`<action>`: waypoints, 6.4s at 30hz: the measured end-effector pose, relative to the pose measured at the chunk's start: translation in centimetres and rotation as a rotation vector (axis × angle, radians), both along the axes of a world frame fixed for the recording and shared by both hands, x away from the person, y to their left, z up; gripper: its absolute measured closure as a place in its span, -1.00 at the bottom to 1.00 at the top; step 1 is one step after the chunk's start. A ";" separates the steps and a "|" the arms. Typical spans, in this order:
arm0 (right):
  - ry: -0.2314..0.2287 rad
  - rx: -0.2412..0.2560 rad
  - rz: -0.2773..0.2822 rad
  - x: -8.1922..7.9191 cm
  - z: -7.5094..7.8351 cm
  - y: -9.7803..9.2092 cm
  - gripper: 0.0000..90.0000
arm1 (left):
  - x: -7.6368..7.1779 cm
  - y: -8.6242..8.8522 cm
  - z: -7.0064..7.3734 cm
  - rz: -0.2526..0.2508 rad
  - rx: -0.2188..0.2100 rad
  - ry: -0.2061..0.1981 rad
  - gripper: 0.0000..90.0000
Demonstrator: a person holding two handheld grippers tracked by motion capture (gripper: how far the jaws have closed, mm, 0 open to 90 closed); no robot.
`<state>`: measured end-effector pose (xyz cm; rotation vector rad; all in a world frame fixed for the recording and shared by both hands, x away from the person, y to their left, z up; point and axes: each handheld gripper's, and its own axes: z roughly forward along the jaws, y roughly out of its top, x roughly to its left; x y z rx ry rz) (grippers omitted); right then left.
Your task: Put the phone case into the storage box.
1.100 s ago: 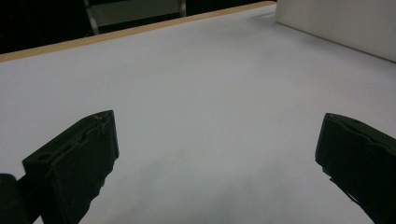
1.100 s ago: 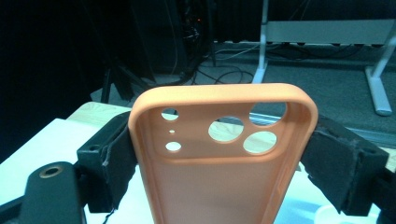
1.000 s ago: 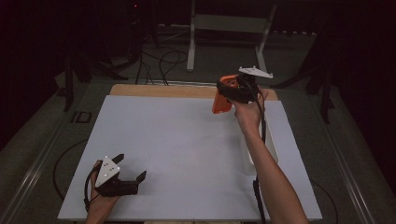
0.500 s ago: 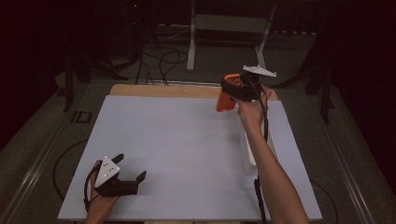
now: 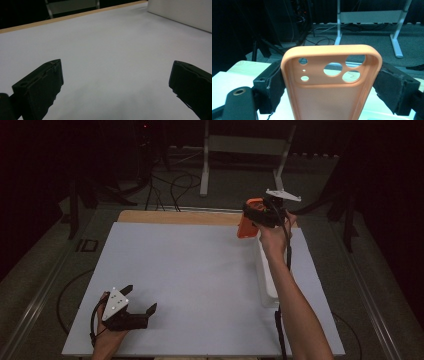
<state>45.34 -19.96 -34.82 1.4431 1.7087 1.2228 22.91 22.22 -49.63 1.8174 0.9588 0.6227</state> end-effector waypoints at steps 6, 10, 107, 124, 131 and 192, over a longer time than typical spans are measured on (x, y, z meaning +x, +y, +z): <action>-0.004 -0.012 -0.008 0.1 -0.1 -0.2 -0.64 | 0.0 0.0 0.0 0.000 0.002 0.001 -1.00; -0.003 -0.017 -0.019 0.2 -0.1 -0.4 -0.64 | 0.0 0.0 0.0 0.001 -0.001 -0.002 -1.00; 0.085 -0.090 -0.184 0.8 -4.7 -5.5 -0.64 | 0.0 0.0 0.0 0.004 -0.004 -0.003 -1.00; 0.112 -0.104 -0.190 0.7 -6.2 -5.7 -0.64 | 0.0 -0.1 -0.1 0.002 -0.002 0.000 -1.00; 0.121 -0.106 -0.190 0.8 -6.7 -5.8 -0.64 | 0.0 -0.1 -0.1 0.004 0.001 0.002 -1.00; 0.143 -0.116 -0.195 2.2 -8.8 -4.9 -0.64 | 0.0 0.0 -0.1 0.005 -0.004 0.001 -1.00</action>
